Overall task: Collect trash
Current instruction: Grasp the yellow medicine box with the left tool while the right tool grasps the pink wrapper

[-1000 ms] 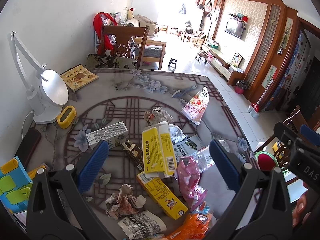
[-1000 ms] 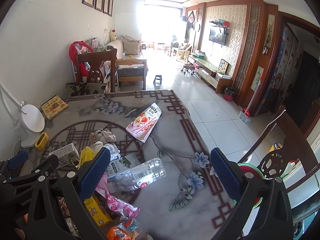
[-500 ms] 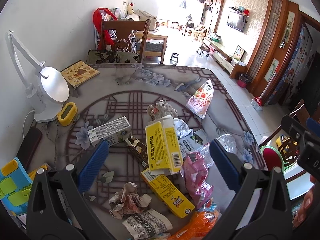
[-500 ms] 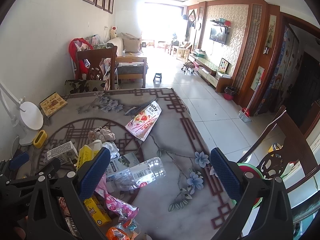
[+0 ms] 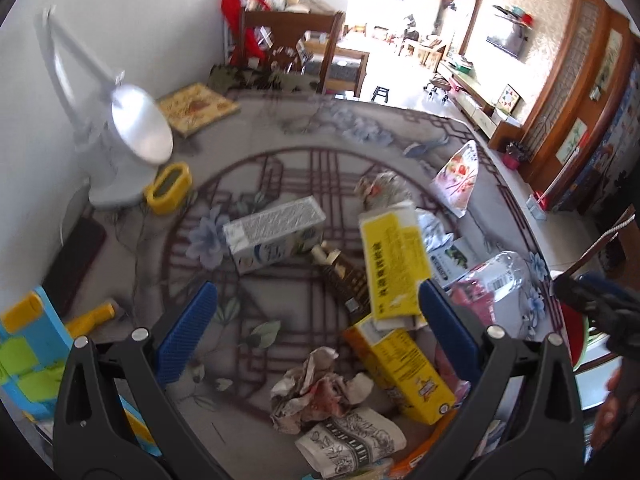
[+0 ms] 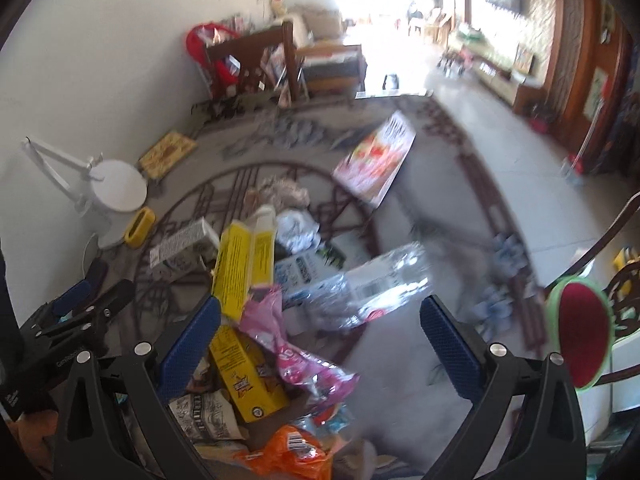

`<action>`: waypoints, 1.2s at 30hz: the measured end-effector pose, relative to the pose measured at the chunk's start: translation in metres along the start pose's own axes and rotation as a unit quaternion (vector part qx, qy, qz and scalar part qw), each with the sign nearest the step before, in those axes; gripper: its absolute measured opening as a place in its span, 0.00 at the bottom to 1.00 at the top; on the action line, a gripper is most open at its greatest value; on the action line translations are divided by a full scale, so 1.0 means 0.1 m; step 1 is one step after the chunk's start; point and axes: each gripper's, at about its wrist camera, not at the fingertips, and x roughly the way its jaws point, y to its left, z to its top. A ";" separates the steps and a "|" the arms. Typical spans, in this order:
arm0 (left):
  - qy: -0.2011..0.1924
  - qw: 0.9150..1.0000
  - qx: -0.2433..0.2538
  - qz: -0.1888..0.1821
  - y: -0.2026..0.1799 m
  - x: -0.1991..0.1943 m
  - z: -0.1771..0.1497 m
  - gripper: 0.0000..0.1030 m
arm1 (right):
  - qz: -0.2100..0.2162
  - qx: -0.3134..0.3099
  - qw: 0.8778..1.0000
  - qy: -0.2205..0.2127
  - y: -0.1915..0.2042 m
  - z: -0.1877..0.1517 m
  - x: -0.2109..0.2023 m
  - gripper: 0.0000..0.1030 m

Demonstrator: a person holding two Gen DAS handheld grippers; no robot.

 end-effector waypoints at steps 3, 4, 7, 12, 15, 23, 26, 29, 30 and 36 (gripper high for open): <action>-0.012 0.998 -0.054 -0.013 0.18 0.01 -0.04 0.96 | 0.007 -0.021 0.999 0.044 0.17 -0.09 0.32 0.78; -0.017 0.998 -0.062 -0.012 0.21 0.01 -0.05 0.96 | 0.009 -0.029 0.998 0.060 0.21 -0.12 0.42 0.77; -0.008 0.999 -0.030 -0.006 0.18 0.09 0.02 0.96 | 0.019 -0.042 0.995 0.085 0.30 -0.20 0.65 0.62; 0.018 0.999 0.012 -0.039 0.01 0.30 0.15 0.96 | 0.029 -0.049 0.991 0.123 0.36 -0.27 0.94 0.24; 0.061 0.995 0.001 -0.077 -0.04 0.55 0.21 0.96 | 0.034 -0.045 0.991 0.120 0.35 -0.29 0.91 0.14; 0.137 0.986 0.014 -0.098 -0.37 1.17 0.23 0.84 | 0.024 -0.006 0.999 0.027 0.09 -0.10 0.27 0.13; 0.163 0.982 0.009 -0.100 -0.44 1.34 0.20 0.71 | 0.018 0.001 1.000 0.012 0.03 -0.09 0.12 0.13; 0.167 0.979 0.000 -0.116 -0.47 1.39 0.19 0.57 | 0.018 0.010 1.000 0.006 -0.01 -0.11 0.06 0.13; 0.164 0.979 -0.002 -0.122 -0.47 1.38 0.19 0.51 | 0.018 0.012 1.000 0.005 -0.05 -0.11 0.05 0.13; 0.132 0.983 0.000 -0.130 -0.51 1.12 0.24 0.40 | 0.035 0.017 0.999 -0.013 -0.10 -0.12 -0.08 0.13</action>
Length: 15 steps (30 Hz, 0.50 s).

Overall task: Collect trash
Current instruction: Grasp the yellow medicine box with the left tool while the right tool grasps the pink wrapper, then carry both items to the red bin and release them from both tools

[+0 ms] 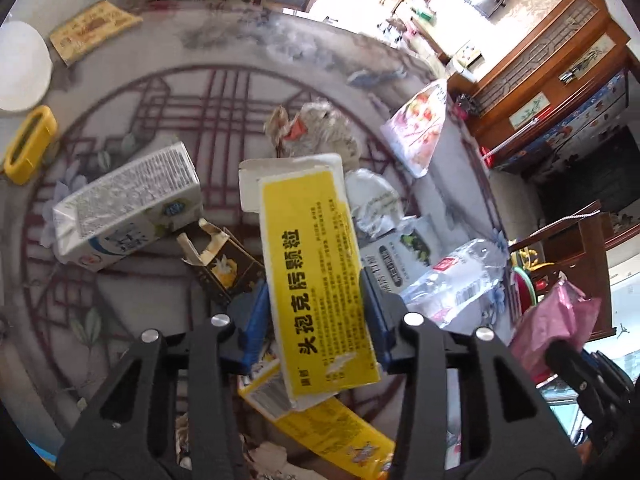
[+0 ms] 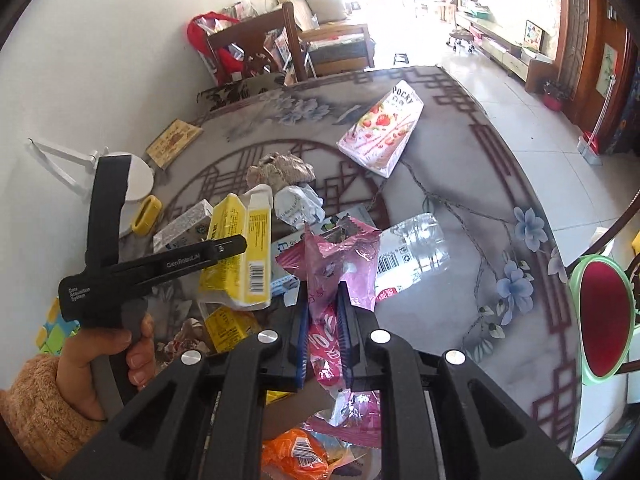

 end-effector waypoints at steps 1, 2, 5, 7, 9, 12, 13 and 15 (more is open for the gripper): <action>-0.007 1.000 0.002 0.002 -0.03 -0.06 -0.01 0.39 | 0.005 -0.001 1.000 -0.004 -0.01 0.00 -0.03 0.13; -0.015 1.000 0.005 0.003 -0.06 -0.13 -0.02 0.39 | 0.010 -0.003 1.000 -0.008 -0.01 0.01 -0.06 0.13; -0.046 0.999 0.014 0.010 -0.19 -0.39 -0.09 0.39 | 0.026 -0.014 0.999 -0.019 -0.02 0.02 -0.14 0.13; -0.061 0.998 0.016 0.016 -0.27 -0.52 -0.13 0.39 | 0.035 -0.021 0.999 -0.023 -0.03 0.02 -0.18 0.13; -0.078 0.997 0.019 0.022 -0.38 -0.66 -0.20 0.39 | 0.047 -0.030 0.998 -0.028 -0.05 0.02 -0.25 0.13; -0.096 0.995 0.025 0.031 -0.57 -0.78 -0.27 0.39 | 0.057 -0.038 0.997 -0.034 -0.15 0.01 -0.35 0.13; -0.100 0.994 0.026 0.030 -0.65 -0.81 -0.29 0.39 | 0.060 -0.040 0.997 -0.035 -0.20 0.01 -0.38 0.13; -0.106 0.994 0.030 0.028 -0.81 -0.85 -0.33 0.39 | 0.063 -0.040 0.996 -0.038 -0.30 0.00 -0.45 0.13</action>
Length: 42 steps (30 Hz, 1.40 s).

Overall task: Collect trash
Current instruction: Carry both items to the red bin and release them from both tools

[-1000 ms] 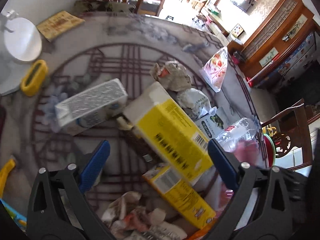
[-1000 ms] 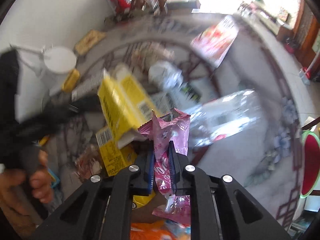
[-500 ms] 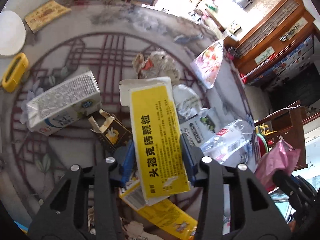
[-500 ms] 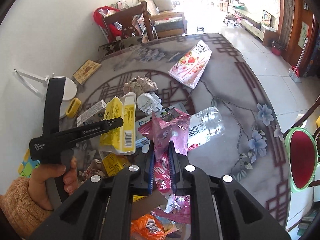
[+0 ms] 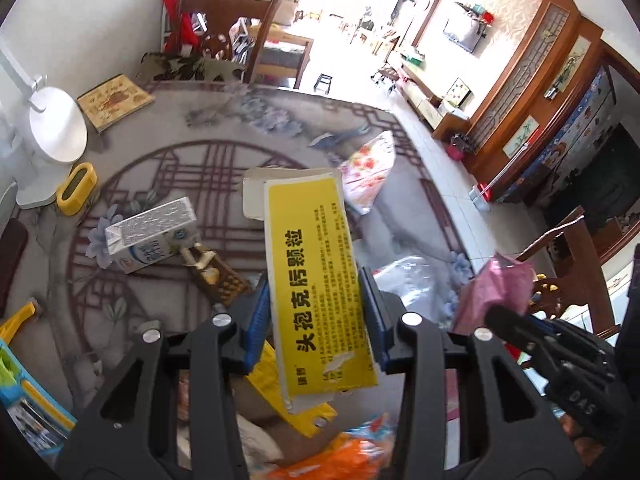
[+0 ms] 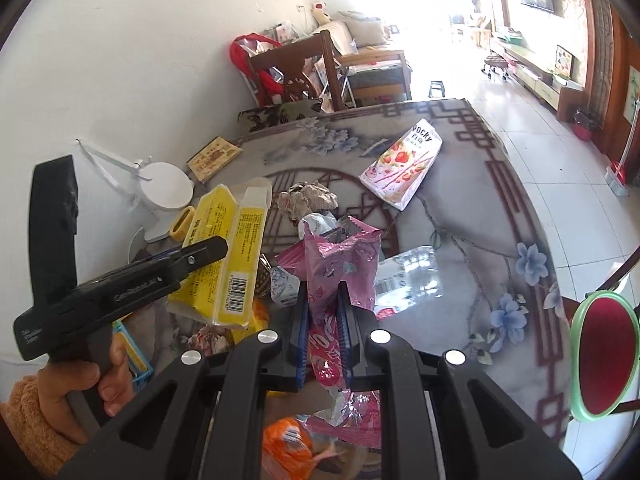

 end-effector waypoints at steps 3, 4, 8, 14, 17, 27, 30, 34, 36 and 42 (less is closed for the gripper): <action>-0.005 1.000 0.010 -0.005 -0.27 0.01 -0.02 0.39 | 0.003 0.005 1.000 -0.004 -0.20 -0.02 -0.11 0.13; -0.005 1.000 0.013 -0.007 -0.35 0.01 -0.04 0.39 | 0.003 0.007 1.000 -0.005 -0.26 -0.03 -0.15 0.13; -0.004 1.000 0.025 -0.017 -0.70 0.05 -0.09 0.39 | 0.003 0.018 1.000 -0.011 -0.56 -0.07 -0.29 0.13; 0.008 0.998 0.048 -0.034 -1.22 0.22 -0.17 0.39 | -0.008 0.040 0.999 -0.016 -1.03 -0.14 -0.46 0.13; 0.020 0.997 0.055 -0.045 -1.43 0.34 -0.20 0.39 | -0.030 0.061 0.998 -0.017 -1.38 -0.20 -0.54 0.13; 0.057 0.990 0.093 -0.084 -2.08 0.67 -0.31 0.39 | -0.167 0.160 0.973 -0.013 -2.86 -0.50 -0.78 0.13; 0.070 0.987 0.108 -0.094 -2.27 0.79 -0.33 0.39 | -0.196 0.179 0.964 -0.011 -3.20 -0.55 -0.80 0.13; 0.086 0.981 0.138 -0.105 -2.55 0.97 -0.36 0.39 | -0.218 0.192 0.957 -0.010 -3.49 -0.60 -0.81 0.16; 0.096 0.977 0.155 -0.113 -2.70 1.06 -0.40 0.39 | -0.230 0.195 0.954 -0.011 -3.60 -0.62 -0.83 0.27; 0.126 0.962 0.197 -0.143 -3.14 1.35 -0.54 0.39 | -0.244 0.208 0.947 -0.016 -3.75 -0.73 -0.95 0.51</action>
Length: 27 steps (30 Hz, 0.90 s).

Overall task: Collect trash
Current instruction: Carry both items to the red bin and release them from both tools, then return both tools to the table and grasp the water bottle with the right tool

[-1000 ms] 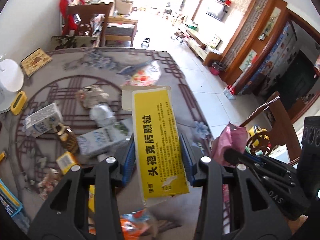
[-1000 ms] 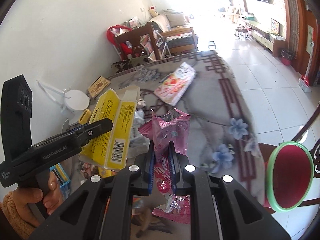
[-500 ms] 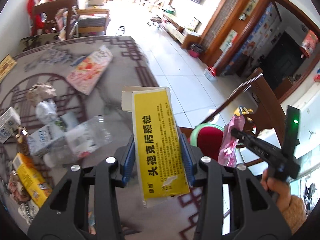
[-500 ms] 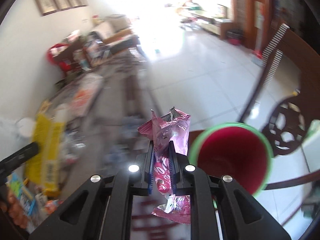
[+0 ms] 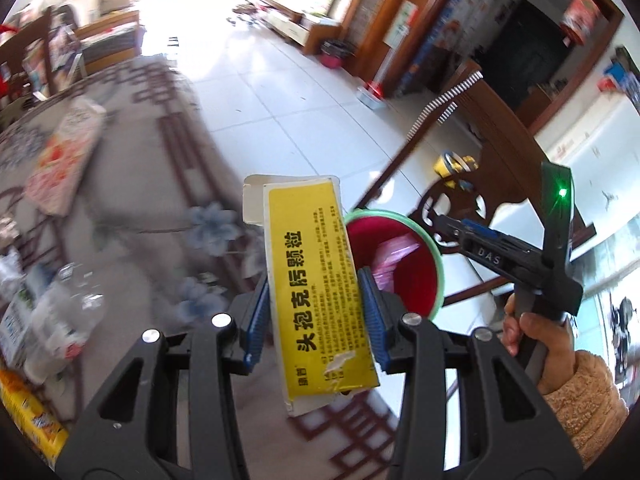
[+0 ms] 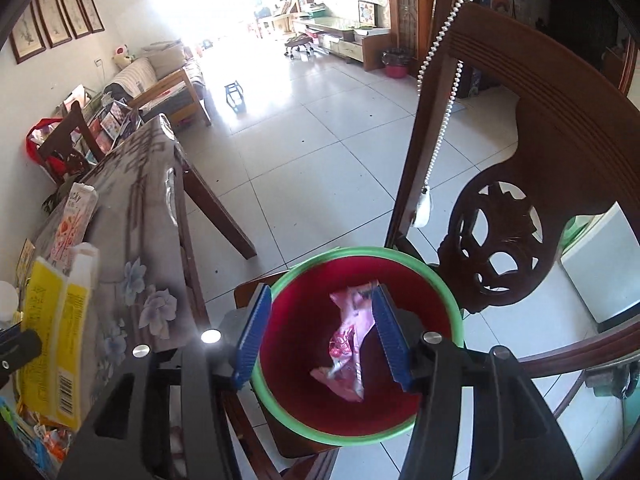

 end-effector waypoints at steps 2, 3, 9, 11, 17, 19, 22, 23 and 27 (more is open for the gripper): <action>0.010 1.000 0.020 -0.016 -0.15 0.18 0.05 0.39 | -0.008 0.009 1.000 -0.003 -0.07 -0.02 -0.04 0.54; 0.014 0.999 0.029 -0.023 -0.22 0.24 0.06 0.39 | -0.014 0.018 1.000 -0.006 -0.12 -0.03 -0.08 0.57; 0.029 0.994 0.082 -0.072 -0.72 0.65 0.17 0.39 | -0.048 0.062 0.997 -0.024 -0.44 -0.11 -0.34 0.58; 0.035 0.991 0.096 -0.083 -0.86 0.77 0.20 0.39 | -0.056 0.072 0.995 -0.029 -0.52 -0.13 -0.42 0.58; 0.020 0.990 0.106 -0.096 -1.10 0.88 0.29 0.67 | -0.068 0.090 0.993 -0.037 -0.66 -0.24 -0.60 0.58; 0.014 0.990 0.106 -0.097 -1.11 0.81 0.29 0.67 | -0.066 0.090 0.993 -0.039 -0.64 -0.27 -0.64 0.58; 0.007 0.991 0.102 -0.087 -1.03 0.64 0.28 0.67 | -0.055 0.082 0.994 -0.042 -0.52 -0.29 -0.69 0.58; -0.001 0.992 0.095 -0.081 -0.96 0.54 0.26 0.67 | -0.049 0.077 0.995 -0.044 -0.46 -0.28 -0.69 0.59; -0.025 0.996 0.074 -0.044 -0.70 0.16 0.19 0.67 | -0.024 0.051 0.997 -0.050 -0.15 -0.24 -0.72 0.59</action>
